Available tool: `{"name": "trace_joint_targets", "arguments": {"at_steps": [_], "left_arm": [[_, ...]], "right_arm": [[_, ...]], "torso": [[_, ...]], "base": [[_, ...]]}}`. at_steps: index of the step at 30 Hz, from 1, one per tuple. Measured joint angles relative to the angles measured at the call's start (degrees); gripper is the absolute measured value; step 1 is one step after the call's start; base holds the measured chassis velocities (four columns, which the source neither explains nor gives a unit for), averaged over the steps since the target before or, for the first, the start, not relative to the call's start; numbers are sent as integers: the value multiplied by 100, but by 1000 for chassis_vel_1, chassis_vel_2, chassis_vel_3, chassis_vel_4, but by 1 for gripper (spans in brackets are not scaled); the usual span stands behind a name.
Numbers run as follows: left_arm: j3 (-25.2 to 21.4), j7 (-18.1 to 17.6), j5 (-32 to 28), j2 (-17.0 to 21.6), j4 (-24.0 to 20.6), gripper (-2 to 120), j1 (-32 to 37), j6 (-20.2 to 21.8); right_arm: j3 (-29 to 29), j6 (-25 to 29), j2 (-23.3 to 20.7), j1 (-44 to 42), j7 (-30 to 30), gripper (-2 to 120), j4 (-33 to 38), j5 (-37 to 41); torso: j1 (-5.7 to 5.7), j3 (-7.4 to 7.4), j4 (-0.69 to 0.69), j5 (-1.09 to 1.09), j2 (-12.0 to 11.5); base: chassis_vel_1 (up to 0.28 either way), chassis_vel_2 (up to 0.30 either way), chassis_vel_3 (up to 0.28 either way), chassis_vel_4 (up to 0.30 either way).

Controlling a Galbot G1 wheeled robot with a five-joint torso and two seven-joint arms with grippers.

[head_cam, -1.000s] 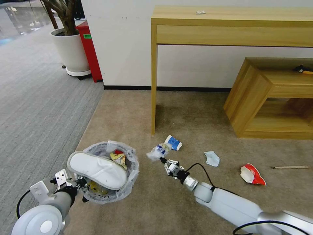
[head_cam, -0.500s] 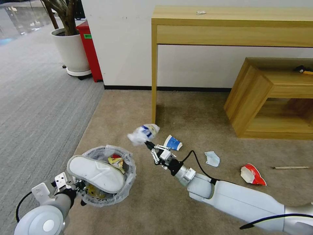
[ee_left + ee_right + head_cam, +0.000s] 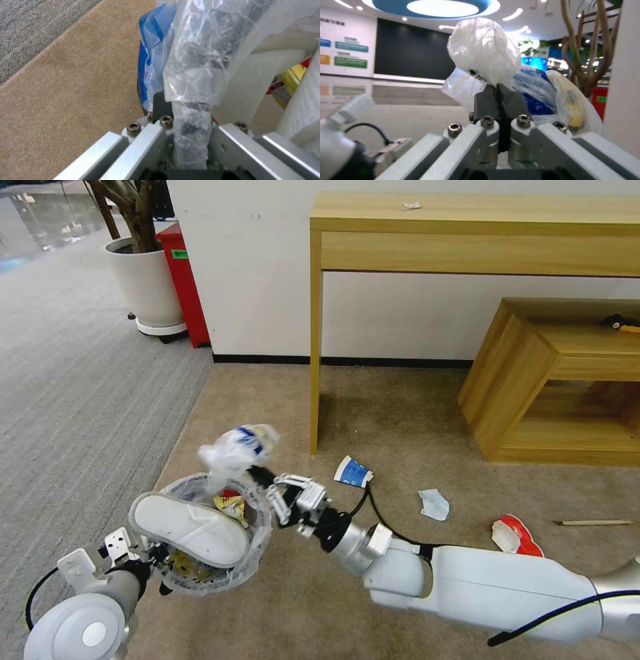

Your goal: Pick up the trash bin and place the garbage on the floor into it.

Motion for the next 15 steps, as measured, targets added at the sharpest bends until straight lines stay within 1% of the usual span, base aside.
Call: {"name": "trace_joint_targets", "arguments": {"at_steps": [6, 11, 15], "left_arm": [[-20, -61, -93, 38, -20, 0, -29, 1], [-6, -153, -221, 45, -29, 0, -88, 5], [10, -196, -297, 53, -37, 0, -129, 7]], "right_arm": [[-202, 0, 148, 84, 16, 0, -37, 159], [-326, 117, 320, 4, 18, 0, -262, 290], [-450, 243, 399, -72, -130, 0, -416, 370]], "torso": [[0, 0, 0, 0, 0], [0, 0, 0, 0, 0], [0, 0, 0, 0, 0]], "base": [[0, 0, 0, 0], [0, 0, 0, 0], [0, 0, 0, 0]]}}
